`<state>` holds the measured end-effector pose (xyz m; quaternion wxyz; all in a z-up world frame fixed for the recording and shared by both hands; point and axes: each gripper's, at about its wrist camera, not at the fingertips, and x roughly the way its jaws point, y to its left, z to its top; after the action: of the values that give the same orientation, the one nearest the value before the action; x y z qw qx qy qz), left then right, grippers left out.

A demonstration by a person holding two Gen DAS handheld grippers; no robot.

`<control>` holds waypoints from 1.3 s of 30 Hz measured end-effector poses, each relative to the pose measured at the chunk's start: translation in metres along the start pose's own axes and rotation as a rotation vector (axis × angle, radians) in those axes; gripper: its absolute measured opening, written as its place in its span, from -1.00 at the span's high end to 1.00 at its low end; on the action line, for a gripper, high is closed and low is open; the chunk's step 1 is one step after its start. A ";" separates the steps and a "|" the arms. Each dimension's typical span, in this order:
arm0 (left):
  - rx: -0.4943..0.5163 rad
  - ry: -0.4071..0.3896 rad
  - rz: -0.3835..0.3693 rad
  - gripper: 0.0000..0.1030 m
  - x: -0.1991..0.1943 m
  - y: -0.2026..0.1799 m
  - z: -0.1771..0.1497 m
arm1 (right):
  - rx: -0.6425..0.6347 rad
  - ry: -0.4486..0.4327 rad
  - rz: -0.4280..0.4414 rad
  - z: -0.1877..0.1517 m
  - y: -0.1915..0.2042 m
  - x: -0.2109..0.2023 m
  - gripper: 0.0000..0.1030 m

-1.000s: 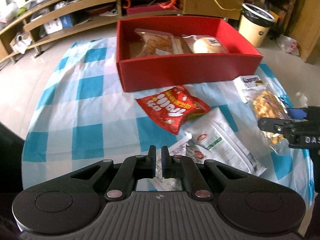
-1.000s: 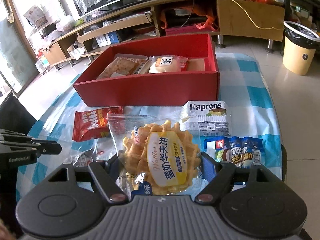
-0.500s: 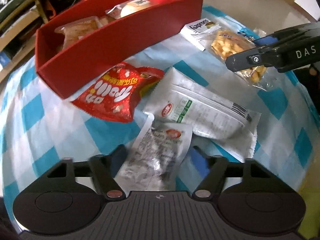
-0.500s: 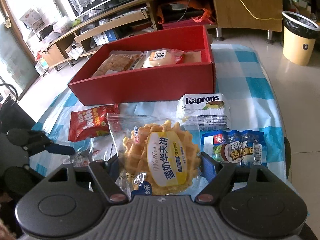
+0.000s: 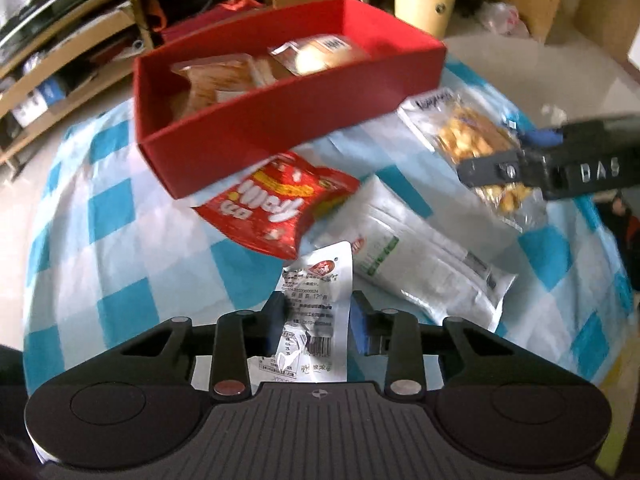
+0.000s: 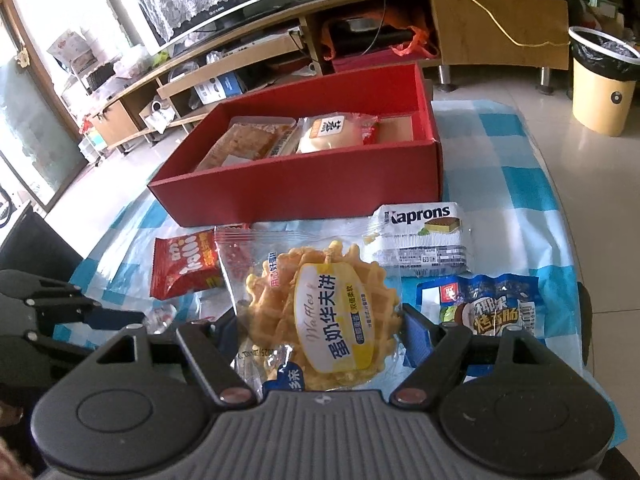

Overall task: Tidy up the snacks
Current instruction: 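Lift the waffle bag with right tool while left tool lifts the white packet, then carry the waffle bag with right tool while left tool carries the white packet to the box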

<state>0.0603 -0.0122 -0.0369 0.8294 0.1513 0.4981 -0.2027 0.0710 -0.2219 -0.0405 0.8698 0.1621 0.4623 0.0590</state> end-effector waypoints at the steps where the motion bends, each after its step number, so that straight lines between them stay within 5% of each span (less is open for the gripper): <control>1: -0.019 -0.005 0.003 0.19 -0.001 0.003 0.001 | 0.001 -0.003 0.002 0.001 0.000 -0.001 -0.43; 20: -0.155 -0.106 -0.026 0.19 -0.040 0.018 -0.001 | 0.011 -0.043 0.023 0.005 0.004 -0.010 -0.43; 39: -0.147 -0.184 0.027 0.18 -0.045 0.013 0.037 | -0.017 -0.110 0.058 0.033 0.022 -0.006 -0.43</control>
<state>0.0759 -0.0093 0.0206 0.8832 0.0777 0.4311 -0.1674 0.0959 -0.2097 -0.0114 0.8932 0.1709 0.4082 0.0792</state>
